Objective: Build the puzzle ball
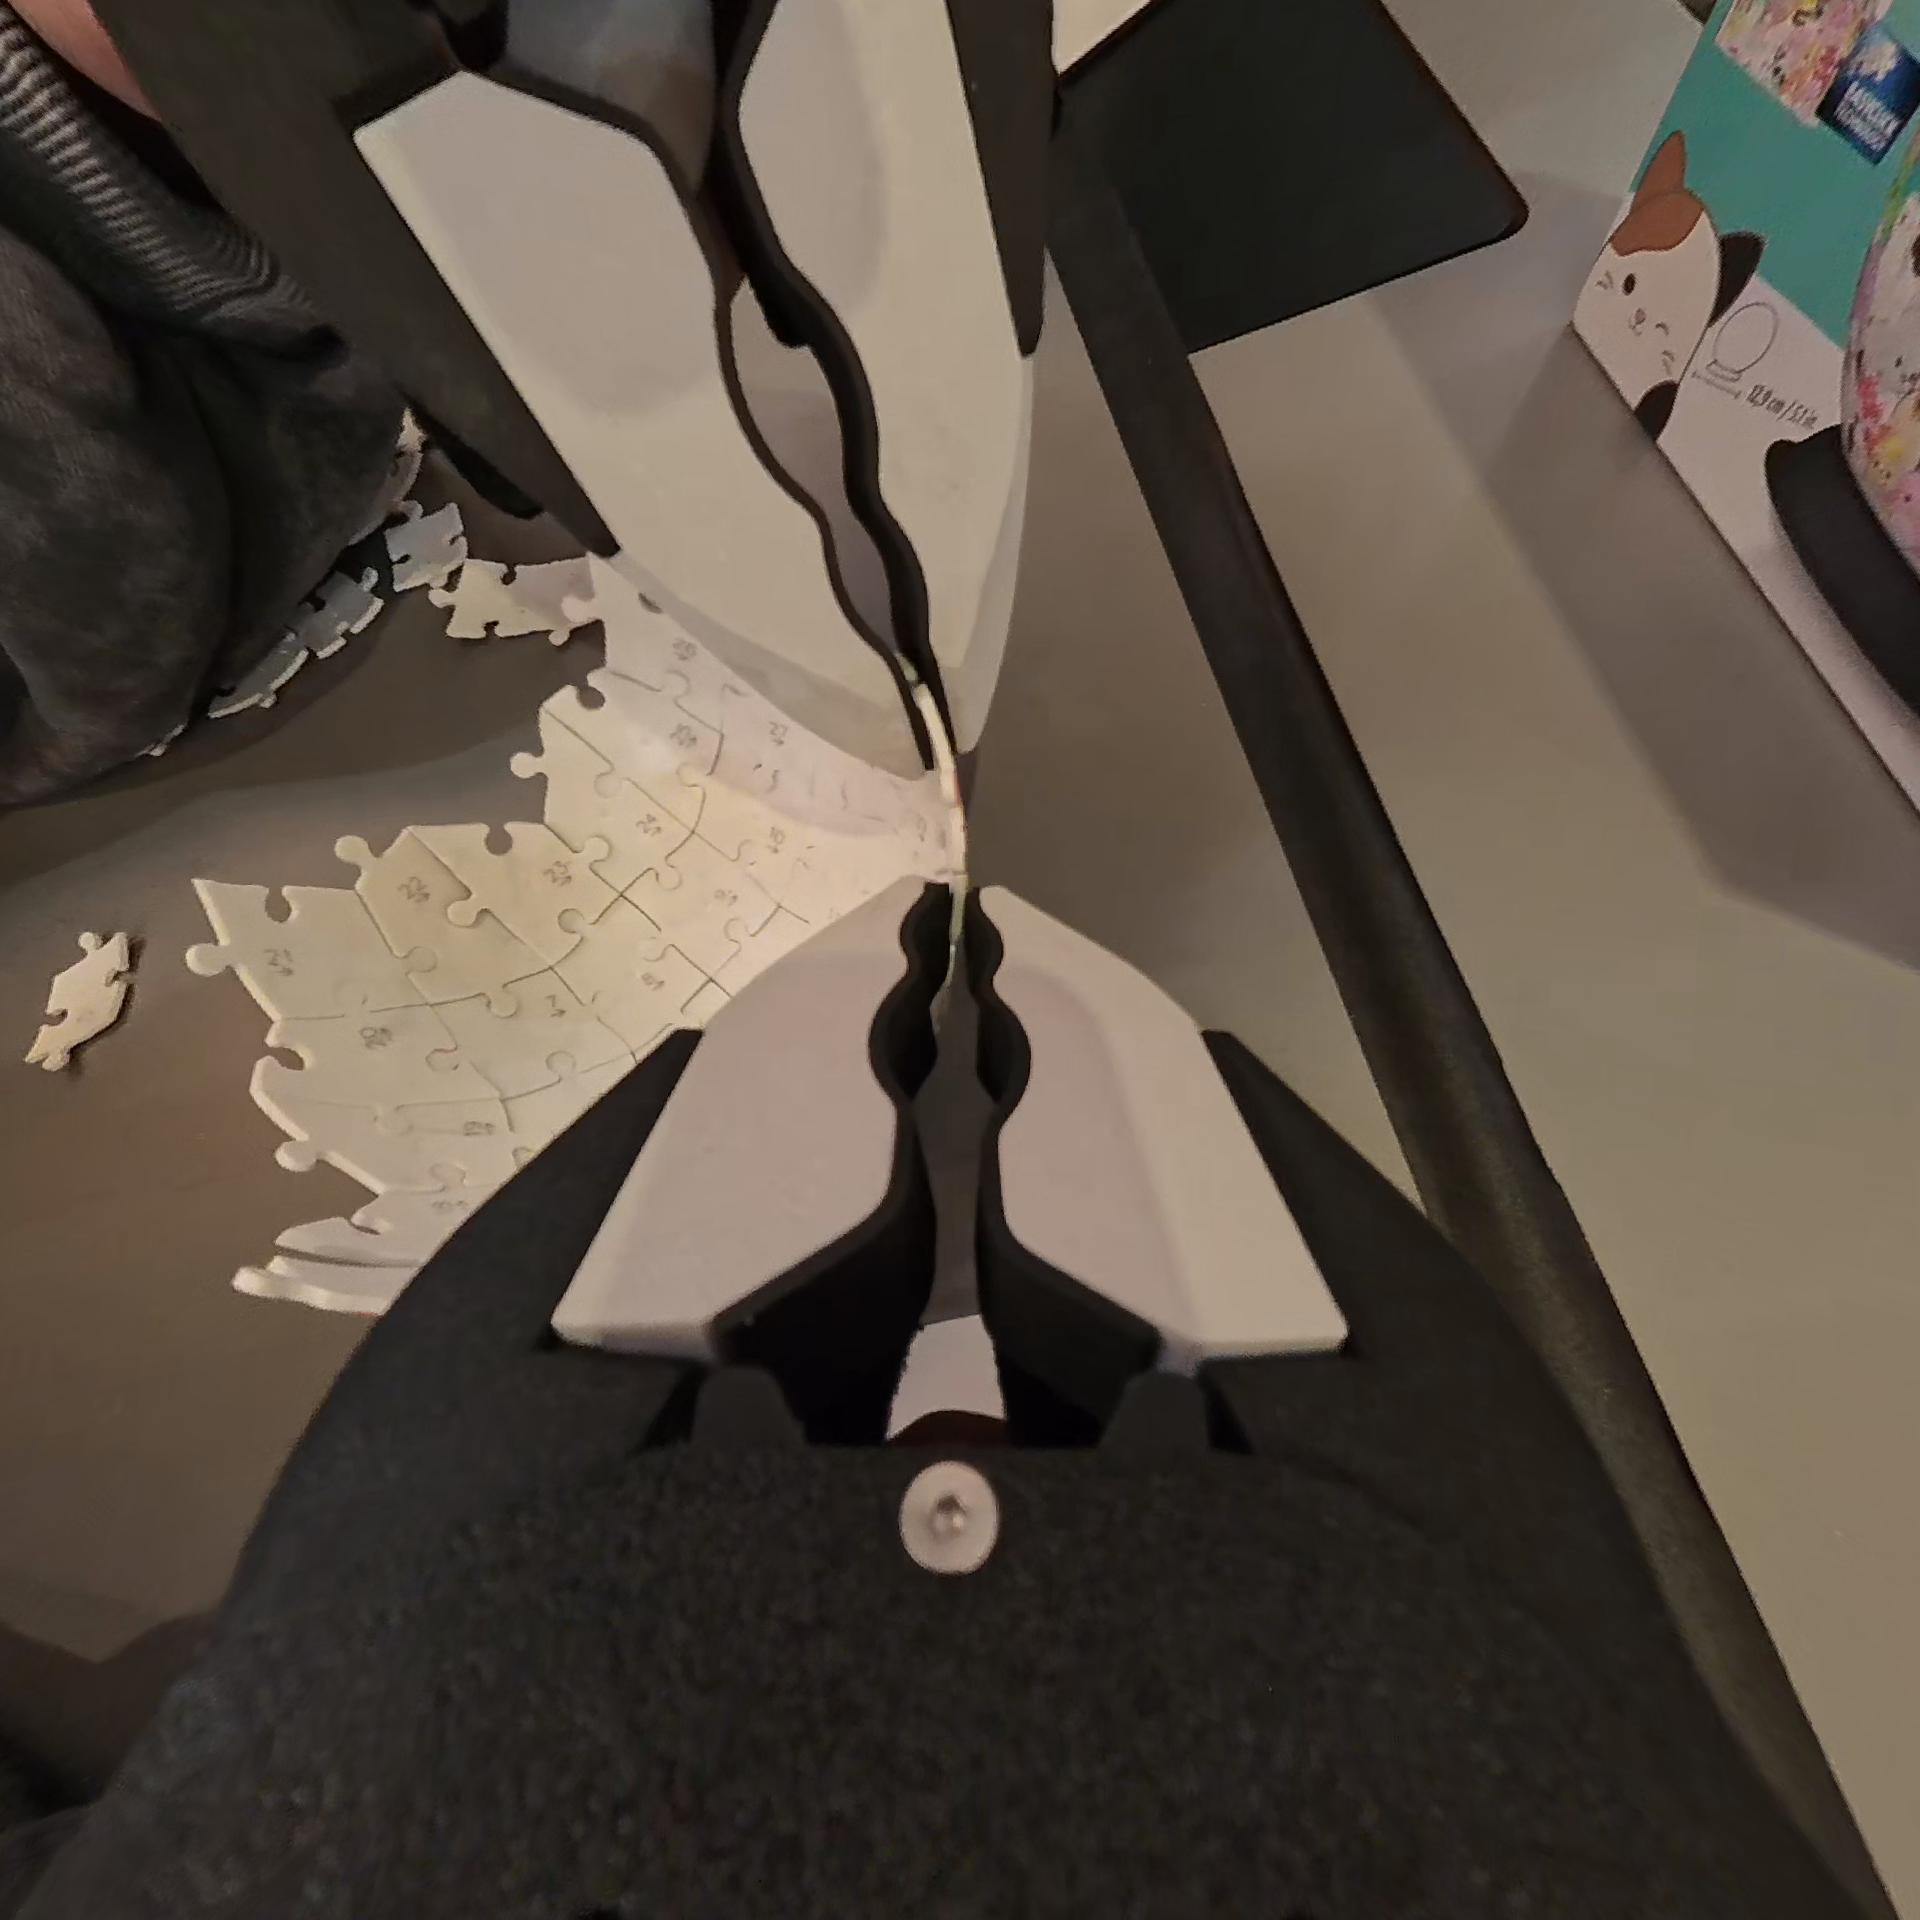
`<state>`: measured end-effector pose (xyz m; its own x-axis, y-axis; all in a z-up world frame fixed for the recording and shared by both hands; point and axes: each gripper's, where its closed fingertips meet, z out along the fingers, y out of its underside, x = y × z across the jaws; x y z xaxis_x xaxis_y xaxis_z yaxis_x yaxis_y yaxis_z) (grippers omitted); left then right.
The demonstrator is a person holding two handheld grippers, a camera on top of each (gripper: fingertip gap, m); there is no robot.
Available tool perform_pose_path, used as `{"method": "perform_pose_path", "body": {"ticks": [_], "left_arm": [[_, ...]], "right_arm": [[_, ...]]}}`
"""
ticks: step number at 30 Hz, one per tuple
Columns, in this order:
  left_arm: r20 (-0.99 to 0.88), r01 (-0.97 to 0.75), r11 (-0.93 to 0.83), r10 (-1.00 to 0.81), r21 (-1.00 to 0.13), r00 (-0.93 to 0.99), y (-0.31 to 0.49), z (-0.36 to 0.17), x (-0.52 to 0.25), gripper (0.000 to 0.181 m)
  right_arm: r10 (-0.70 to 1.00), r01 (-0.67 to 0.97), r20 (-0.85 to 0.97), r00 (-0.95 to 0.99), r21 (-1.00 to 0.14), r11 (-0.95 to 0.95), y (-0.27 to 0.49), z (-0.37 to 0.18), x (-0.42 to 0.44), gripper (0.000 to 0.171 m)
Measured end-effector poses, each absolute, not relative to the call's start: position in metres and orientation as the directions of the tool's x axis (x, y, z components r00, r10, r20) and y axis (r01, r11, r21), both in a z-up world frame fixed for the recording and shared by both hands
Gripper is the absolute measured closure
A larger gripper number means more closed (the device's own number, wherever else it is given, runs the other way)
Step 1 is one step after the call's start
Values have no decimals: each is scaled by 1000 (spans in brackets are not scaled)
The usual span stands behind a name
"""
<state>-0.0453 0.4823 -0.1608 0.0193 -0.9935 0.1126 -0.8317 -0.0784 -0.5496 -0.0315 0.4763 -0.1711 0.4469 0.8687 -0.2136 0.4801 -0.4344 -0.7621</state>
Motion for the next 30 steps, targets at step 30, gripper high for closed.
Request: {"method": "perform_pose_path", "body": {"ticks": [30], "left_arm": [[92, -854, -60, -996, -517, 15, 480, -165, -46, 178]], "right_arm": [[855, 454, -250, 453, -761, -463, 477, -168, -31, 169]]}}
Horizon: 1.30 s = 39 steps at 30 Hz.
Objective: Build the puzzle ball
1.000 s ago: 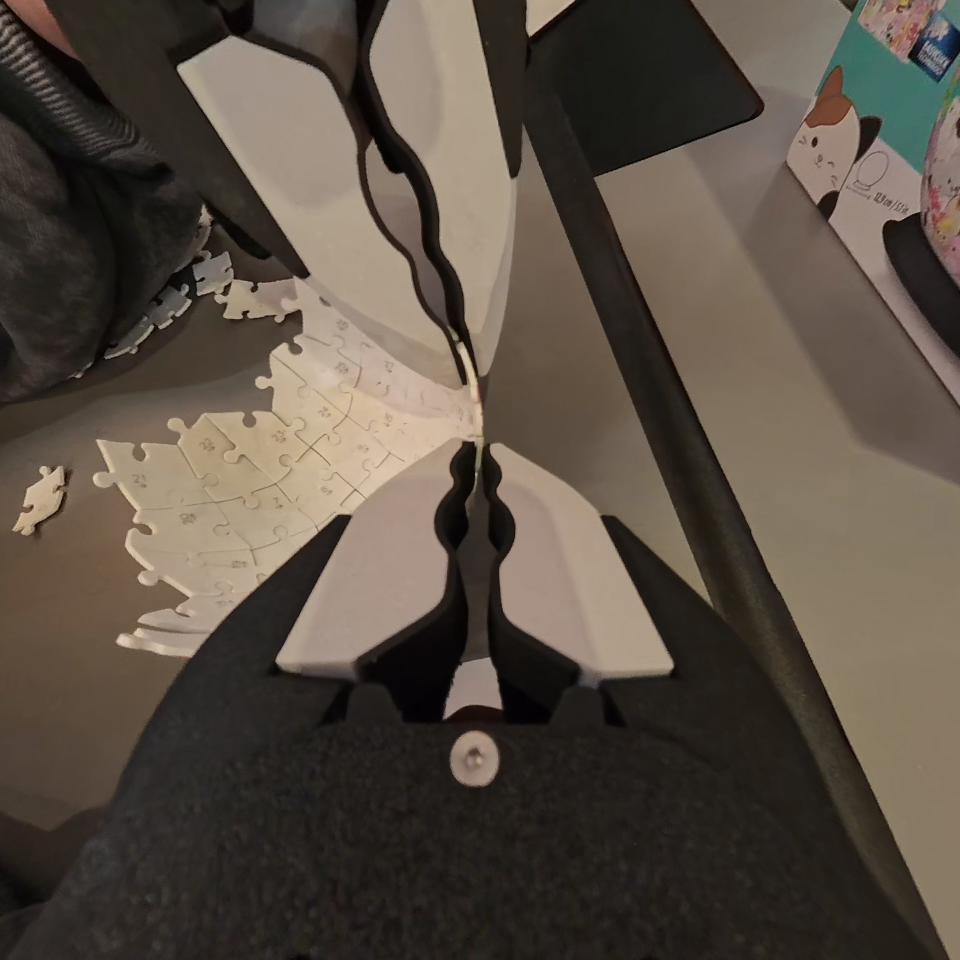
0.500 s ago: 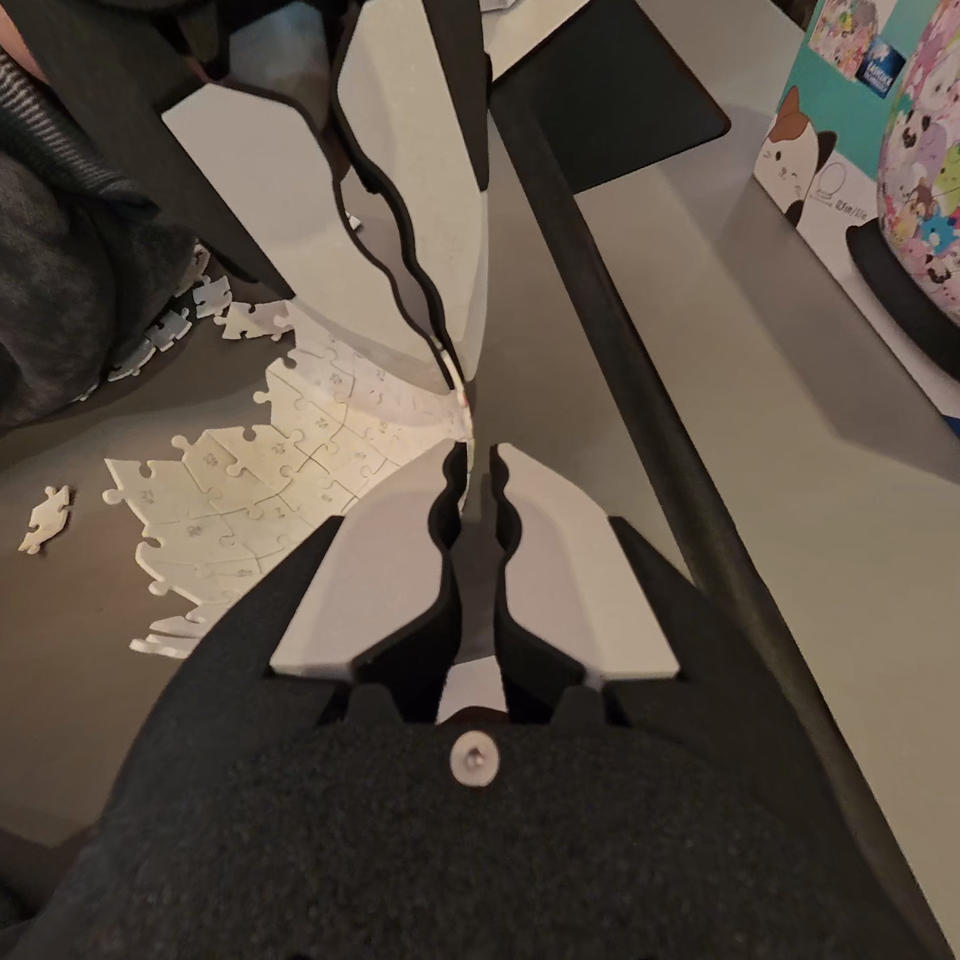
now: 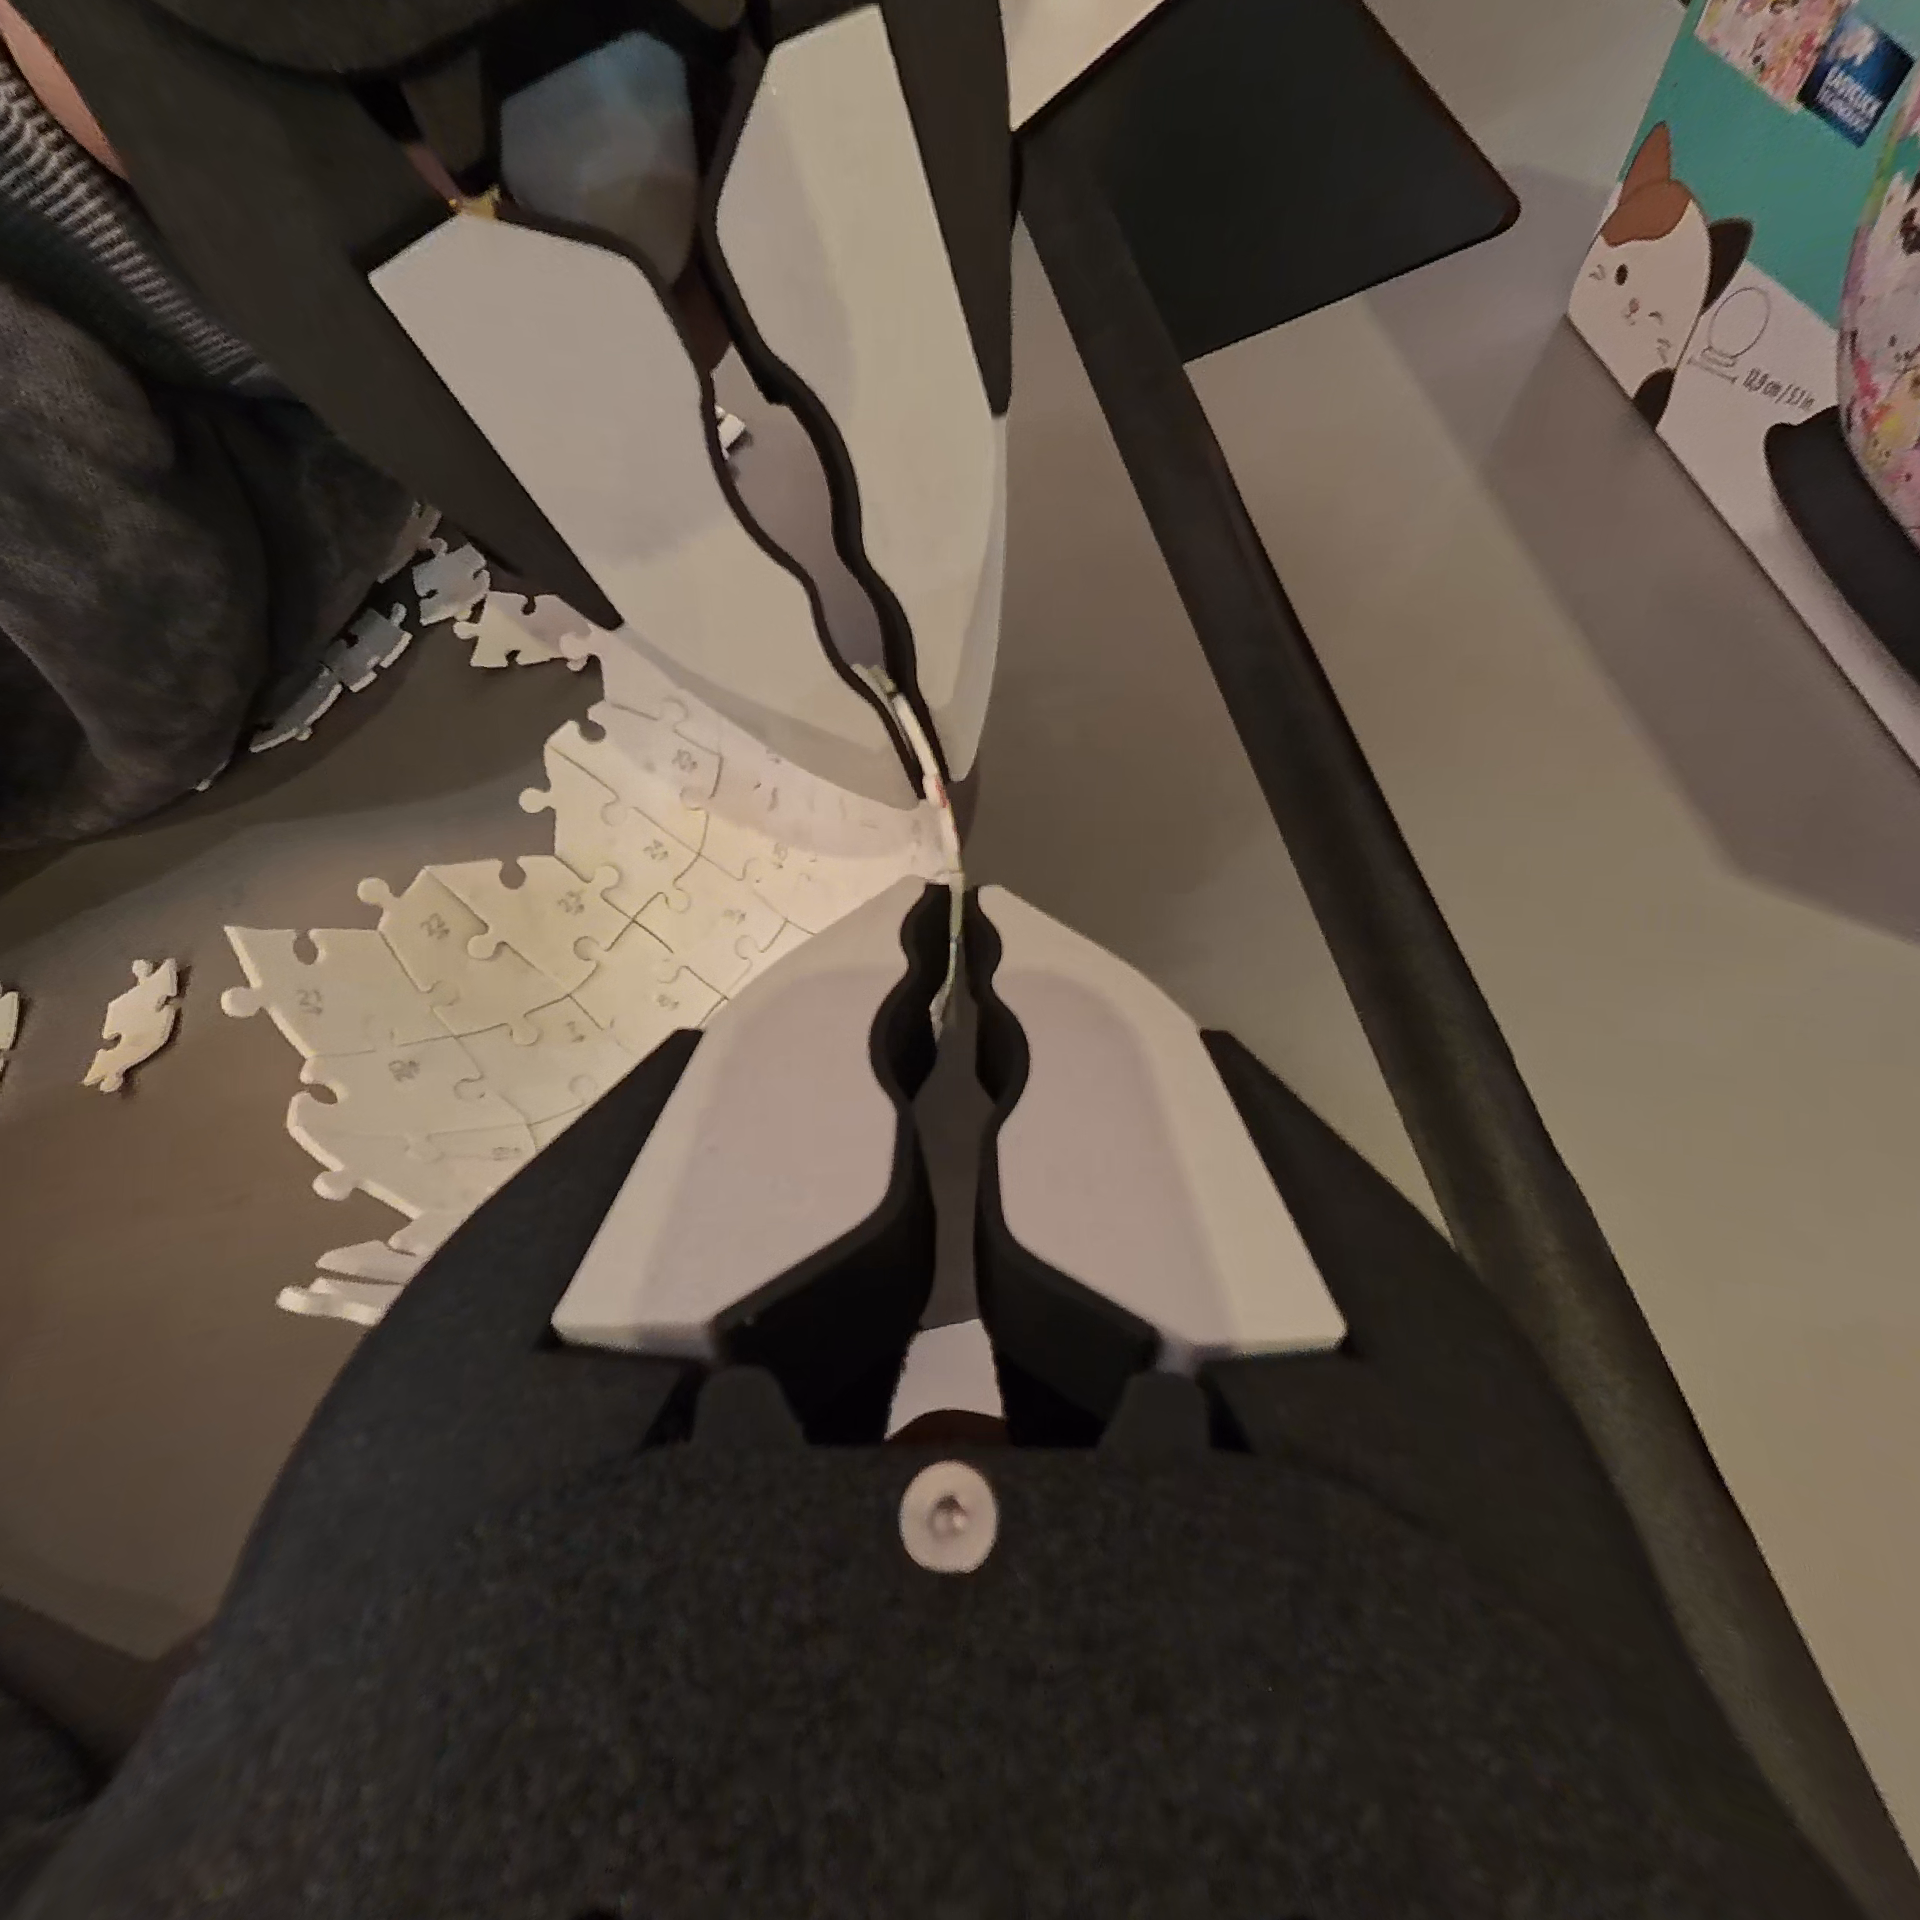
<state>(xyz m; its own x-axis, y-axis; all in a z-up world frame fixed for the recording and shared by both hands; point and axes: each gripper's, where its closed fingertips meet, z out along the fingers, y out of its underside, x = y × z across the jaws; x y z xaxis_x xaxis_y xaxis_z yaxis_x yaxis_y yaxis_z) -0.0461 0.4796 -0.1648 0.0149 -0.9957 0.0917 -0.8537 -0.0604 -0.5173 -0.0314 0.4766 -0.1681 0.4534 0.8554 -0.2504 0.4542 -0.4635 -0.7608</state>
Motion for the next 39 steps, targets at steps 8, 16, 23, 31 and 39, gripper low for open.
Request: {"method": "perform_pose_path", "body": {"ticks": [8, 16, 23, 31, 39], "left_arm": [[47, -858, -19, -999, -513, -5, 479, -165, -46, 178], [20, -854, -12, -1000, -520, 2, 481, -164, -47, 178], [45, -806, -62, -998, -589, 44, 485, -136, -51, 155], [-113, -516, -26, -965, -856, 235, 488, -3, -69, 131], [-117, -524, -98, -925, -846, 361, 467, 32, -115, 116]], "right_arm": [[850, 440, -274, 449, -760, -477, 476, -168, -31, 170], [855, 442, -245, 458, -771, -458, 479, -167, -32, 169], [839, 381, -229, 493, -811, -445, 483, -148, -23, 150], [632, 246, 67, 772, -949, -199, 486, -13, 15, 139], [533, 306, 69, 844, -877, -370, 442, -43, 0, 136]]}}
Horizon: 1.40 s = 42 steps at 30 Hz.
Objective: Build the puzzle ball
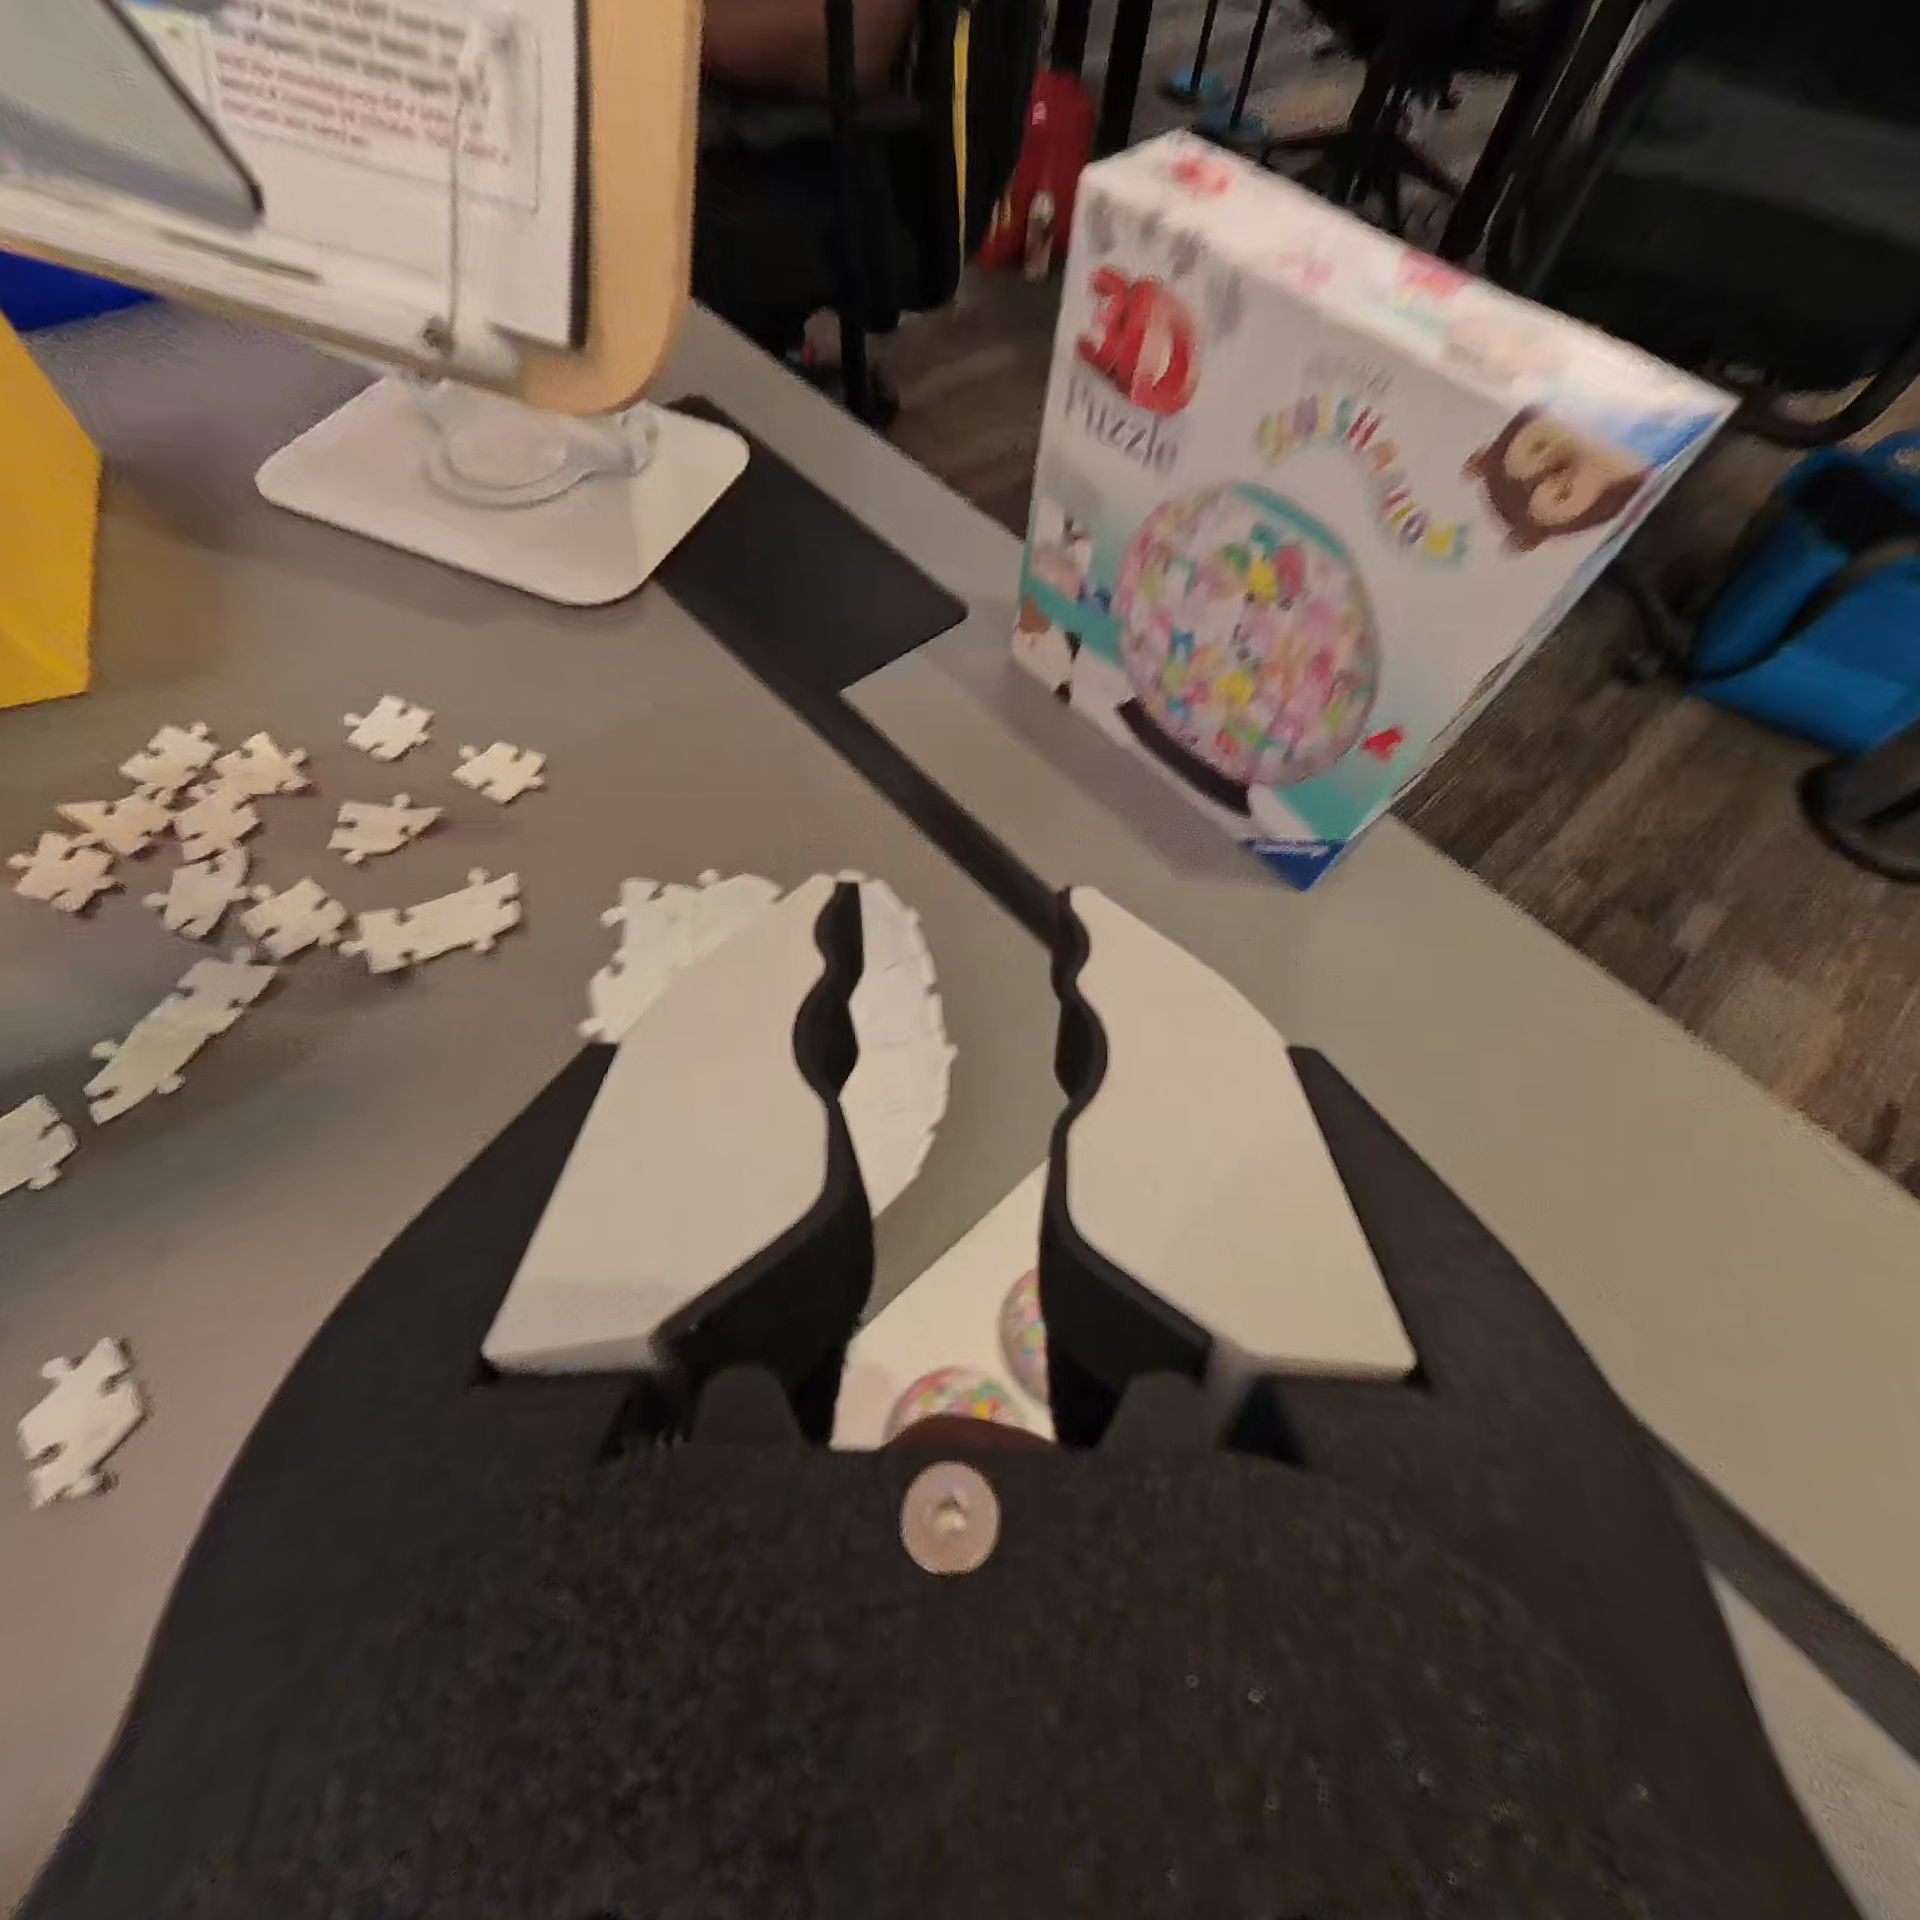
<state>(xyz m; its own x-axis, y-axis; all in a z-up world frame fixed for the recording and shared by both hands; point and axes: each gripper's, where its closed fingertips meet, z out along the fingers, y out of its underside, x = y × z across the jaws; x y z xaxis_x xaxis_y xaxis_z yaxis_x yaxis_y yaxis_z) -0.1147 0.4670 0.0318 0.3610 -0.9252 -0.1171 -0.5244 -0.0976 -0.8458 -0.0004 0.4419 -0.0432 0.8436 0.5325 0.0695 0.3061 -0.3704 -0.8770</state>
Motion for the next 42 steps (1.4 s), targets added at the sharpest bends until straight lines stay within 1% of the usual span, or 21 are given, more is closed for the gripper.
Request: {"method": "perform_pose_path", "body": {"ticks": [1, 3, 4, 6, 8, 9, 11, 13, 14, 15, 17, 19, 21, 23, 24, 25, 27, 32, 35, 38, 42], "left_arm": [[-89, -509, -117, -928, -853, 362, 459, 34, -117, 116], [-90, -463, -87, -933, -882, 347, 441, 45, -118, 116], [-121, -441, -51, -928, -896, 353, 434, 53, -120, 116], [-170, -431, 6, -924, -903, 343, 413, 66, -125, 113], [-194, -472, 25, -929, -881, 314, 384, 69, -135, 111], [-192, -502, 18, -935, -865, 297, 366, 65, -142, 114], [-184, -569, 14, -952, -822, 243, 324, 48, -158, 116], [-213, -632, 23, -951, -774, 226, 285, 23, -182, 115], [-223, -663, 24, -950, -748, 217, 265, 7, -195, 115], [-219, -682, 16, -952, -731, 213, 245, -10, -207, 119], [-155, -656, -35, -961, -754, 229, 209, -41, -220, 125], [-63, -605, -102, -967, -790, 246, 182, -75, -219, 133], [-86, -641, -110, -960, -760, 267, 181, -118, -213, 140], [-124, -742, -114, -958, -661, 258, 196, -159, -209, 136], [-113, -767, -132, -959, -628, 258, 205, -173, -206, 133], [-81, -784, -146, -967, -603, 243, 210, -182, -201, 133], [-47, -799, -132, -979, -587, 197, 220, -192, -188, 141], [-116, -855, -14, -989, -519, 87, 238, -211, -173, 154], [-126, -852, 26, -991, -522, 46, 237, -212, -169, 164], [-168, -848, 81, -986, -524, 10, 238, -212, -166, 181], [-187, -848, 109, -982, -518, -12, 237, -211, -169, 181]], "right_arm": [[535, 293, 67, 842, -890, -349, 432, -43, -7, 136], [528, 250, 108, 843, -946, -205, 414, -31, -18, 134], [533, 245, 115, 838, -953, -179, 403, -30, -23, 125], [537, 244, 96, 838, -946, -212, 382, -38, -33, 116], [580, 245, 69, 812, -941, -232, 352, -49, -50, 113], [604, 241, 54, 795, -942, -232, 333, -56, -59, 115], [674, 238, 31, 738, -946, -218, 287, -73, -78, 121], [734, 228, -19, 679, -945, -236, 242, -93, -94, 132], [766, 233, -56, 641, -936, -264, 220, -106, -104, 130], [798, 288, -73, 598, -910, -299, 198, -124, -112, 122], [798, 415, 6, 602, -857, -307, 172, -148, -110, 124], [794, 422, 32, 607, -860, -288, 153, -151, -114, 129], [787, 411, 11, 616, -858, -309, 140, -157, -117, 131], [795, 433, 38, 605, -854, -289, 134, -162, -121, 131], [798, 454, 60, 600, -847, -277, 133, -164, -121, 131], [798, 469, 71, 598, -839, -276, 134, -166, -120, 131], [796, 458, 62, 602, -844, -280, 136, -164, -119, 132], [798, 393, -11, 602, -866, -309, 141, -164, -116, 136], [796, 351, -70, 601, -871, -342, 143, -166, -114, 137], [794, 330, -101, 600, -873, -360, 146, -167, -111, 138], [787, 299, -127, 604, -879, -372, 152, -166, -106, 140]]}}
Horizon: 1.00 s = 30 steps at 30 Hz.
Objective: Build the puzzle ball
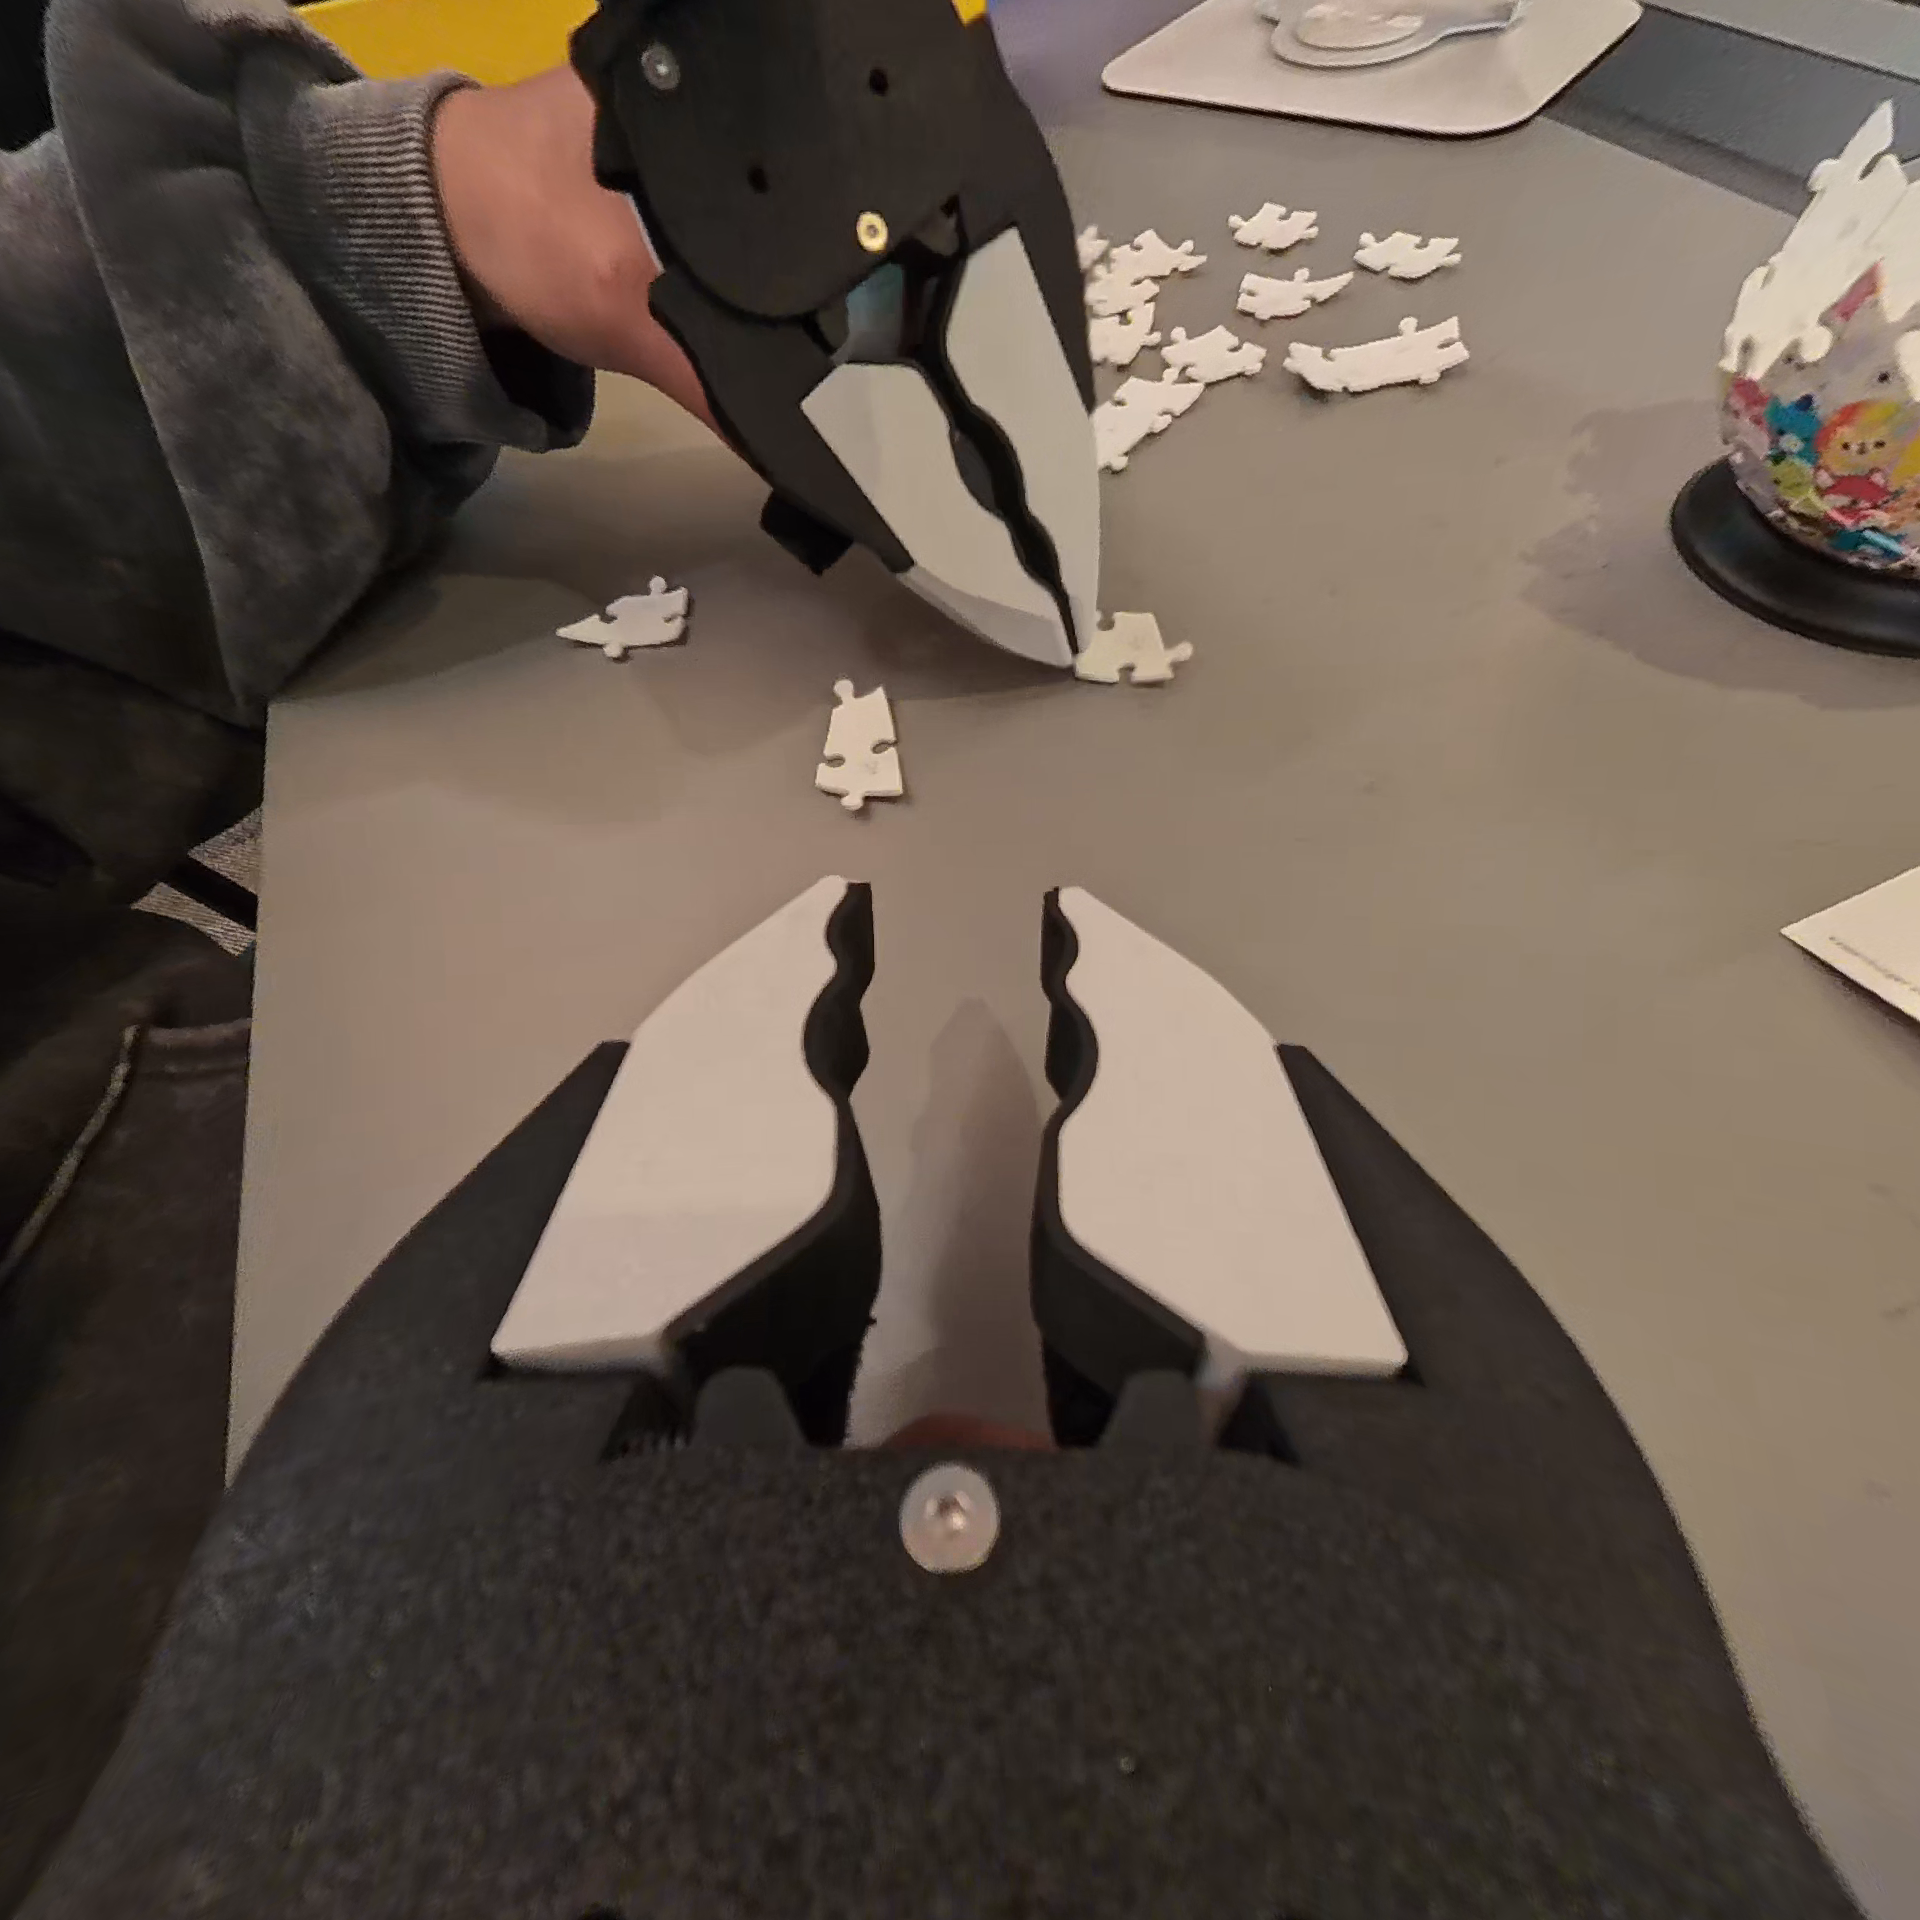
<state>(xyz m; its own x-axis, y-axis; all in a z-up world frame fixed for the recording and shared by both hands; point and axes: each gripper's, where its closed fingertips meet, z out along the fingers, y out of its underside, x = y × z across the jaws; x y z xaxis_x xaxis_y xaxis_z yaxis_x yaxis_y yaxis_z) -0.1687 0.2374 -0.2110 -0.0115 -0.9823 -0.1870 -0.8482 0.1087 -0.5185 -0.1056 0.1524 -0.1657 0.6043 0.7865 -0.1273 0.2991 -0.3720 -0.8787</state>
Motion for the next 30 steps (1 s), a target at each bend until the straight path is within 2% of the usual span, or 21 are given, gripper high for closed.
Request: {"method": "perform_pose_path", "body": {"ticks": [7, 10, 12, 18, 19, 23, 30], "left_arm": [[-186, -810, 140, -982, -570, -39, 219, -186, -172, 181], [-215, -816, 107, -976, -568, 21, 227, -185, -180, 181], [-228, -819, 67, -971, -569, 78, 240, -189, -183, 166], [-183, -842, 19, -978, -539, 95, 261, -207, -181, 162], [-179, -845, 24, -980, -535, 85, 263, -211, -180, 162], [-107, -828, 55, -994, -558, 6, 257, -214, -171, 181], [-154, -827, 106, -988, -553, -23, 251, -213, -166, 181]], "right_arm": [[770, 223, -209, 603, -882, -414, 157, -161, -99, 141], [776, 234, -212, 594, -877, -420, 155, -163, -100, 141], [781, 249, -201, 591, -875, -414, 154, -164, -102, 141], [801, 261, -196, 565, -879, -399, 150, -163, -108, 141], [802, 261, -199, 563, -878, -401, 150, -163, -108, 141], [805, 259, -206, 557, -877, -404, 149, -164, -108, 142], [783, 222, -251, 569, -871, -439, 154, -163, -105, 143]]}}
